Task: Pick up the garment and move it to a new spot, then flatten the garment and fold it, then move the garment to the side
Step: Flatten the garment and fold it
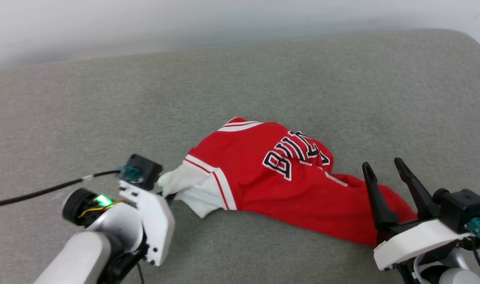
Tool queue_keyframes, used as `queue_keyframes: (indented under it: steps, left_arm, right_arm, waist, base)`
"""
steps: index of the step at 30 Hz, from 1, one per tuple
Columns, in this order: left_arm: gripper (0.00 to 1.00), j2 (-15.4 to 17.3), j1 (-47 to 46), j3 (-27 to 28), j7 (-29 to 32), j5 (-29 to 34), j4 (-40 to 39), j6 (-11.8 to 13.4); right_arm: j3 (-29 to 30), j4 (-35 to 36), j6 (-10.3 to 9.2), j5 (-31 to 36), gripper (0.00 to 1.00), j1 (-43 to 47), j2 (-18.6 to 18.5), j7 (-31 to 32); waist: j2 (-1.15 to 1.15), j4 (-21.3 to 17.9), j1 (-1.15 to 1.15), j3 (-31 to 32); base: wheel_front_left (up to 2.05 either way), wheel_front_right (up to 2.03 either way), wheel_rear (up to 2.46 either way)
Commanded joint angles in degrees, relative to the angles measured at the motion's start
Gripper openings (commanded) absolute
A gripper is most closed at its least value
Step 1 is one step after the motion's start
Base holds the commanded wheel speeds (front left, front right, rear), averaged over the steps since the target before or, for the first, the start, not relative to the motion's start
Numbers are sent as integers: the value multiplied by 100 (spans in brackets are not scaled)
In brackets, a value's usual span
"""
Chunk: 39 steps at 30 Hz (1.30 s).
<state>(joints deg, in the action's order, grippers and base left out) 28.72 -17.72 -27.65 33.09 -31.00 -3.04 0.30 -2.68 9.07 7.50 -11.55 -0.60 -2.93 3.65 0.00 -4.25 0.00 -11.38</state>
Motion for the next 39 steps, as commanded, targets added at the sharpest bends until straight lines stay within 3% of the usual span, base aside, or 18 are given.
queue_keyframes:
  steps: [1,9,12,16,17,18,19,27,39]
  left_arm:
    - [0,53,111,61,-22,-16,-82,64]
    - [0,558,1143,851,63,-378,-584,798]
    - [0,542,1511,1092,10,-684,-448,923]
    - [0,392,1750,1156,-95,-927,-119,895]
    - [16,327,1765,1145,-171,-956,-37,871]
    - [70,269,1764,1137,-255,-972,36,848]
    - [100,240,1750,1125,-342,-951,108,826]
    - [100,53,1524,1130,-1365,-491,242,805]
    - [100,-489,1303,1289,-3463,282,-286,1161]
  right_arm:
    - [9,2,-2,38,100,43,7,20]
    - [93,66,-2,43,100,126,7,80]
    - [89,91,-2,48,100,128,7,107]
    - [67,88,-2,54,100,107,7,125]
    - [69,83,-2,53,100,107,7,130]
    - [76,80,-2,57,100,113,7,128]
    - [88,77,-2,57,100,124,7,134]
    - [183,93,-2,25,100,261,7,209]
    - [513,88,-2,-71,100,467,7,347]
  waist:
    - [0,116,0,91]
    - [0,330,0,151]
    - [0,352,0,128]
    - [0,338,0,123]
    - [0,331,0,132]
    - [0,328,0,144]
    - [0,325,0,165]
    - [0,330,0,480]
    - [0,388,0,787]
  base:
    - [0,0,0]
    - [0,0,0]
    - [0,0,0]
    - [0,0,0]
    - [0,0,0]
    - [0,0,0]
    - [0,0,0]
    - [0,0,0]
    - [0,0,0]
